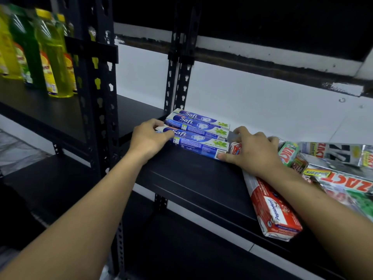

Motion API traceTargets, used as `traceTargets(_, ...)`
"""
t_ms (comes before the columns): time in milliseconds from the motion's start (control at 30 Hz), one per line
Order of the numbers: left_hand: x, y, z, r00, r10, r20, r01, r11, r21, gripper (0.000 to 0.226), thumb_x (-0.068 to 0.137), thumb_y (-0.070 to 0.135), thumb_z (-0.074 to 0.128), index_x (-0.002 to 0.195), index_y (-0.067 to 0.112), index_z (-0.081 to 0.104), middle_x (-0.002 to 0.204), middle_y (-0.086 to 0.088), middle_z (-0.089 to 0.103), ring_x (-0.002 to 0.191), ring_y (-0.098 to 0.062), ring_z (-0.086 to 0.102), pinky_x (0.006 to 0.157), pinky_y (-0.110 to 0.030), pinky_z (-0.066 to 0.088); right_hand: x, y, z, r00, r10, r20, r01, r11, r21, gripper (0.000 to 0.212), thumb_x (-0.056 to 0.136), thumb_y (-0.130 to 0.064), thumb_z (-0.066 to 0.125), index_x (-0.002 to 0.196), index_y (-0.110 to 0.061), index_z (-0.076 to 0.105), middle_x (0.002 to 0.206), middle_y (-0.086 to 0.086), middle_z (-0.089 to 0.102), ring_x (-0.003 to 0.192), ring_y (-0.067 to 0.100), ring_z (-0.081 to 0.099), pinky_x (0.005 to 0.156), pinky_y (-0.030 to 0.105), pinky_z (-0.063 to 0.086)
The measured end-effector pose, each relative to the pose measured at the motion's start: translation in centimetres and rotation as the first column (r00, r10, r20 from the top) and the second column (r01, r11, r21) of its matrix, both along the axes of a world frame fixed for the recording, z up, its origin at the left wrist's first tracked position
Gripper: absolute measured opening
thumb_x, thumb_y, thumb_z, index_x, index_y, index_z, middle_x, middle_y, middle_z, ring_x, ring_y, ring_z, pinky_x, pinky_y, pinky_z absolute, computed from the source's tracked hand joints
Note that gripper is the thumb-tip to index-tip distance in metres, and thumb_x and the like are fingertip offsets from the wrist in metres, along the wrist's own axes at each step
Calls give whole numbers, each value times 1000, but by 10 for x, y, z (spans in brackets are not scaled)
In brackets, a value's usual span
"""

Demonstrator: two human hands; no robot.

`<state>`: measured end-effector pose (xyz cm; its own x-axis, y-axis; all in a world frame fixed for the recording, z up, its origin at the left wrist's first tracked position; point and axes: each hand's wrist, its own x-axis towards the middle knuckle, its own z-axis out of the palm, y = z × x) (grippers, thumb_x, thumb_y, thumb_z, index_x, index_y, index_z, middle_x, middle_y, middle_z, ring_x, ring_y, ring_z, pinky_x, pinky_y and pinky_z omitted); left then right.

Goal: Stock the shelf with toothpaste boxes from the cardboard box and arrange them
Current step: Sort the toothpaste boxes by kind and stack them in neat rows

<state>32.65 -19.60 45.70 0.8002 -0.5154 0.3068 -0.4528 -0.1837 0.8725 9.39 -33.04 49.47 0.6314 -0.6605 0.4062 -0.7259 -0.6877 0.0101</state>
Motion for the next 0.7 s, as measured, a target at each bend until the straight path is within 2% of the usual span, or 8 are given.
traceTargets(67,1,0,0,1000,-3,-1,3,1000,-10,39,75,33,77,112,22,70,102,5,71,86,-8,63,73,-18,42,1,0,1,1000,4,7,-4,1000,13,58,71,-80,58,102,-31,47,103,-5,63,108,23,52,89,43,28)
traceTargets(133,1,1,-1,1000,-9,11,9,1000,-15,38,76,30,76,112,22,70,104,5,71,86,-8,64,75,-18,43,2,-1,1,1000,10,25,-12,998,54,51,72,-76,61,94,-32,50,102,-6,64,108,21,50,88,42,28)
traceTargets(233,2,0,-1,1000,-2,29,2,1000,-18,40,75,28,77,114,21,70,104,4,71,85,-8,65,76,-19,45,2,-4,0,997,22,75,-31,993,110,48,72,-74,64,93,-32,51,106,-8,63,111,20,48,87,42,27)
traceTargets(467,8,-5,-4,997,73,34,-72,997,-38,44,74,25,83,115,15,69,110,1,70,93,-12,66,79,-19,45,7,-7,3,997,35,71,-49,980,193,37,75,-59,70,98,-35,53,111,-6,62,114,19,47,87,39,26)
traceTargets(700,16,-14,-6,993,91,69,-89,995,-35,46,75,24,86,115,14,66,109,-1,70,94,-15,67,88,-28,54,17,-11,-1,994,14,104,-33,983,183,40,75,-62,71,98,-35,54,115,-6,64,116,21,47,84,39,25)
